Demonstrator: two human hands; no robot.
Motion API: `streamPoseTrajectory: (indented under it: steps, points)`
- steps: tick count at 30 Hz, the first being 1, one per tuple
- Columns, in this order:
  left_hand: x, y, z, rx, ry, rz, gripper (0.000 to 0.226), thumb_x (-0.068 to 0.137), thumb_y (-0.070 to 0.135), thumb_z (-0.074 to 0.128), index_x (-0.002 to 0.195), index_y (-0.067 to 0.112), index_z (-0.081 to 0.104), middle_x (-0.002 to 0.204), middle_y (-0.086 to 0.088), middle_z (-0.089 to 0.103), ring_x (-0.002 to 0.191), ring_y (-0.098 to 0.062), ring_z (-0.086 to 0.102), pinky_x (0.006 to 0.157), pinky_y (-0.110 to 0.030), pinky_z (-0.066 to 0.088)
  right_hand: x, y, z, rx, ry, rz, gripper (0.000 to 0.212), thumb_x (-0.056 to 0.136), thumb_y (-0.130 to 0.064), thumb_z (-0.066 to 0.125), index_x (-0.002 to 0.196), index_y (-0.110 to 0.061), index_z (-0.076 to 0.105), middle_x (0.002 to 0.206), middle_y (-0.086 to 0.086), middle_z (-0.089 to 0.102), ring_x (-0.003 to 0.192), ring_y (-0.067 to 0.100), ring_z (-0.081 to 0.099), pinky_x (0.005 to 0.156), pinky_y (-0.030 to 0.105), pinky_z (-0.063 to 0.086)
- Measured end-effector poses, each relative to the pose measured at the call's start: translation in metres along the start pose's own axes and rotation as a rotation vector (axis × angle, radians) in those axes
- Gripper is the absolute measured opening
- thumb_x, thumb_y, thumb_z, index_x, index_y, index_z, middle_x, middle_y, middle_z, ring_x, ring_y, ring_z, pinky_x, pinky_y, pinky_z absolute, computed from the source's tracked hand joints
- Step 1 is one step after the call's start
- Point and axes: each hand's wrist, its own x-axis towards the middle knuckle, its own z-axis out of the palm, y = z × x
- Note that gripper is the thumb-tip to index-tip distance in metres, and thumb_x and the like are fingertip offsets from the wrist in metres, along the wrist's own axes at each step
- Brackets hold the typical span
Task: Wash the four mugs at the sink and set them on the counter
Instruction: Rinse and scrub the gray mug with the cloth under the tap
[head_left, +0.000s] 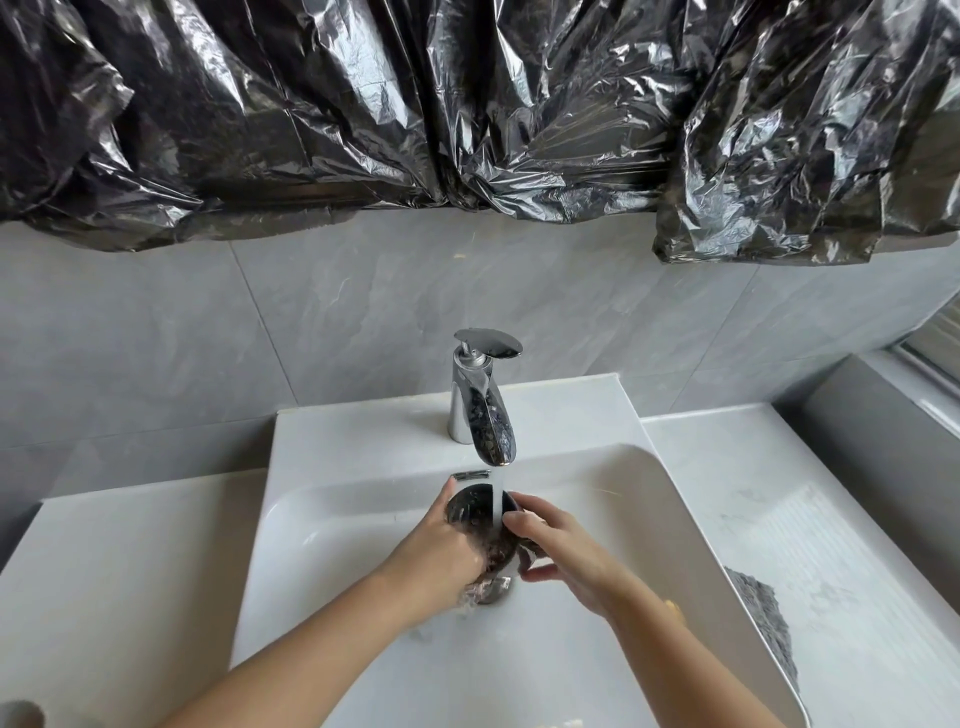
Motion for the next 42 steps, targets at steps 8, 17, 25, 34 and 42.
streamPoseTrajectory:
  steps: [8,17,25,34,42]
  points:
    - [-0.003,0.028,0.004,-0.541,0.224,-0.294,0.027,0.071,0.029,0.074,0.095,0.019,0.065,0.090,0.007,0.069,0.096,-0.014,0.062,0.110,-0.033,0.030,0.003,0.024,0.010,0.411,0.074,-0.128,0.032,0.094,-0.030,0.063,0.117,-0.007,0.063,0.113,0.014,0.070,0.104,0.024,0.065,0.091,0.043,0.052]
    - [-0.010,0.045,-0.002,-1.633,0.364,-0.763,0.025,0.071,0.016,0.069,0.096,0.017,0.066,0.084,0.001,0.074,0.078,-0.012,0.069,0.069,-0.021,0.052,0.018,0.005,0.022,0.400,0.181,-0.165,0.022,0.091,-0.008,0.058,0.077,-0.010,0.074,0.078,0.013,0.066,0.076,0.024,0.060,0.068,0.033,0.048]
    - [-0.010,0.046,-0.010,-1.947,0.590,-0.995,0.016,0.095,0.012,0.057,0.107,0.008,0.067,0.100,-0.010,0.074,0.094,-0.020,0.069,0.078,-0.025,0.052,0.012,0.006,0.034,0.105,0.135,-0.399,0.029,0.084,-0.025,0.056,0.109,-0.015,0.066,0.090,-0.006,0.071,0.085,0.007,0.062,0.075,0.016,0.047]
    - [-0.007,0.036,-0.016,-1.848,0.494,-0.873,0.024,0.082,0.027,0.059,0.095,0.011,0.071,0.090,-0.006,0.076,0.090,-0.022,0.070,0.081,-0.031,0.054,0.023,-0.001,0.037,0.191,0.170,-0.038,0.042,0.076,-0.039,0.053,0.103,-0.009,0.066,0.101,0.013,0.069,0.094,0.025,0.065,0.090,0.041,0.053]
    - [0.001,0.032,-0.023,-2.028,0.481,-0.987,0.021,0.098,0.011,0.049,0.100,0.004,0.069,0.096,-0.017,0.074,0.092,-0.030,0.070,0.084,-0.039,0.054,0.016,0.000,0.034,0.086,0.175,-0.129,0.048,0.079,-0.059,0.056,0.117,-0.030,0.058,0.112,-0.001,0.067,0.101,0.015,0.067,0.085,0.043,0.059]
